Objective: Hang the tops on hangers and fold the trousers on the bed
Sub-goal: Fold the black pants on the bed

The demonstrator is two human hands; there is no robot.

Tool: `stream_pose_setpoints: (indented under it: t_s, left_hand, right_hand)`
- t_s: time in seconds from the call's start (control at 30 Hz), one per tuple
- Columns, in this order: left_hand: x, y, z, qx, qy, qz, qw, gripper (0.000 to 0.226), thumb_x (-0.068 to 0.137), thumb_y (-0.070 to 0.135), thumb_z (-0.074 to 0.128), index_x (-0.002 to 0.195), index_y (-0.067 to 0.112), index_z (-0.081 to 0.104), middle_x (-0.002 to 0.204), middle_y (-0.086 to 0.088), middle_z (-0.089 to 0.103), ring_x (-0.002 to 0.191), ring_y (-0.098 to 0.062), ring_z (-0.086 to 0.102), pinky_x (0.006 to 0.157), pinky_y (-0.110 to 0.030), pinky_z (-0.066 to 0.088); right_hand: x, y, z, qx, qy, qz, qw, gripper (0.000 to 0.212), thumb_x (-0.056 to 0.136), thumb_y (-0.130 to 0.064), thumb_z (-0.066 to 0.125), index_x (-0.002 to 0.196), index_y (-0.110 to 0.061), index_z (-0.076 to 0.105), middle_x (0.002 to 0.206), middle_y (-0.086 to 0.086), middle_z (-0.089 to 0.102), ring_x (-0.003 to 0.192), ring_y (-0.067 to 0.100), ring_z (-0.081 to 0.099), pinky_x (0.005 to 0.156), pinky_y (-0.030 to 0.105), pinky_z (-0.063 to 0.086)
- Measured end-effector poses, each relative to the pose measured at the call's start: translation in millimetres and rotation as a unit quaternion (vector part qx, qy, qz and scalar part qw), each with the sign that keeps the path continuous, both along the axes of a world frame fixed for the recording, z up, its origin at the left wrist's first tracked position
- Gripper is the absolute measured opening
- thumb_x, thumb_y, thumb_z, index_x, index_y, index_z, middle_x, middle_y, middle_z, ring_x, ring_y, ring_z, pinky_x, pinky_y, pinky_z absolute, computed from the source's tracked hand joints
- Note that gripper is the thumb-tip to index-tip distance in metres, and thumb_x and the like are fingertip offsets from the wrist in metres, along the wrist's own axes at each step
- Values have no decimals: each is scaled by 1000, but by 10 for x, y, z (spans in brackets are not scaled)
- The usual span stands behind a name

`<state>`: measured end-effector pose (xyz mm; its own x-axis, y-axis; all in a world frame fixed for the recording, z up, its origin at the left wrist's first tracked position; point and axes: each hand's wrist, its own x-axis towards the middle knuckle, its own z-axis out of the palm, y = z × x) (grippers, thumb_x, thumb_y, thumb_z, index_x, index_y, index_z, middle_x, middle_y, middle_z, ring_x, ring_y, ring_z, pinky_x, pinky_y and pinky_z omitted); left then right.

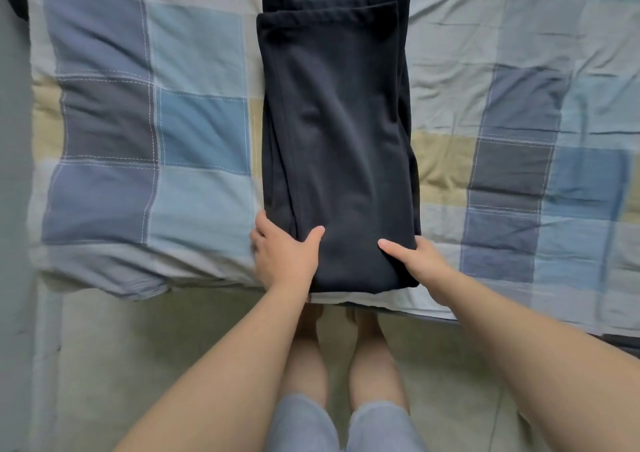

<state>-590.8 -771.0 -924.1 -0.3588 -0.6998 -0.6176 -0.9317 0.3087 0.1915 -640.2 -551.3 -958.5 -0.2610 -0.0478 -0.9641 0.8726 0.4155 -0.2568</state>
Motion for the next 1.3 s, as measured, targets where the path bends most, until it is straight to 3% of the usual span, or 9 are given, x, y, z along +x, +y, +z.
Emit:
stream_pose_setpoints:
  t_s: [0.1,0.23,0.37,0.43,0.57,0.7,1.0,1.17,1.3]
  left_hand:
    - [136,-29,32,80,-14,60,995,80,77,57,77,132,14,38,137,-7,55,119,-33,57,82,-40,47]
    - [316,-68,109,168,-34,61,983,75,79,54,76,135,11,50,136,-7,61,121,-33,58,99,-44,50]
    - [539,-133,260,218,-47,65,973,68,78,46,80,130,7,59,126,-7,66,111,-31,63,94,-37,51]
    - [699,-158,371,243,-59,75,965,64,78,43,82,127,7,62,121,-6,69,105,-28,64,91,-35,51]
    - [1003,-169,647,280,-106,122,946,62,76,42,84,125,9,64,117,-5,69,101,-28,67,93,-39,55]
    - [1151,-171,945,304,-128,158,931,64,76,36,86,127,6,60,116,-8,69,97,-27,68,72,-31,51]
    - [425,-350,1053,280,27,251,926,53,88,27,69,136,14,50,120,-12,66,78,-23,62,44,-22,42]
    - [-282,-436,1060,318,130,298,890,11,88,26,61,97,23,68,91,-2,66,64,-14,58,49,-22,46]
    - [-854,-525,1021,332,190,274,882,33,96,48,53,114,25,68,96,6,78,77,-11,62,68,-27,45]
  right_hand:
    - [85,-43,117,33,5,-22,999,91,73,-50,86,142,-20,35,129,-2,59,103,24,68,73,40,61]
    - [137,-48,275,95,-19,-90,991,110,67,-46,91,149,-26,20,114,3,59,86,26,70,70,40,63]
    - [303,47,474,30,-139,-48,989,67,70,-35,91,124,-6,63,93,8,78,72,23,74,65,30,54]
    - [449,92,588,40,-139,-31,989,59,69,-31,91,118,-7,67,99,10,78,84,26,75,78,34,56]
    - [800,169,945,58,-146,9,988,49,71,-38,90,108,-15,68,101,2,76,90,21,73,71,32,56]
    - [1042,200,1273,12,-213,-47,976,39,83,-26,81,115,-10,66,99,9,77,87,25,74,68,38,60]
    - [393,-23,1467,13,-62,-235,970,26,89,-24,75,109,-11,64,92,10,68,58,21,64,54,31,58]
    - [-338,-254,1389,-28,28,-322,946,27,93,-25,68,118,-21,58,113,10,65,82,27,71,63,39,61]
    - [-936,-444,1265,-45,86,-308,946,12,95,-36,61,102,-27,66,102,4,73,99,20,71,84,41,58]
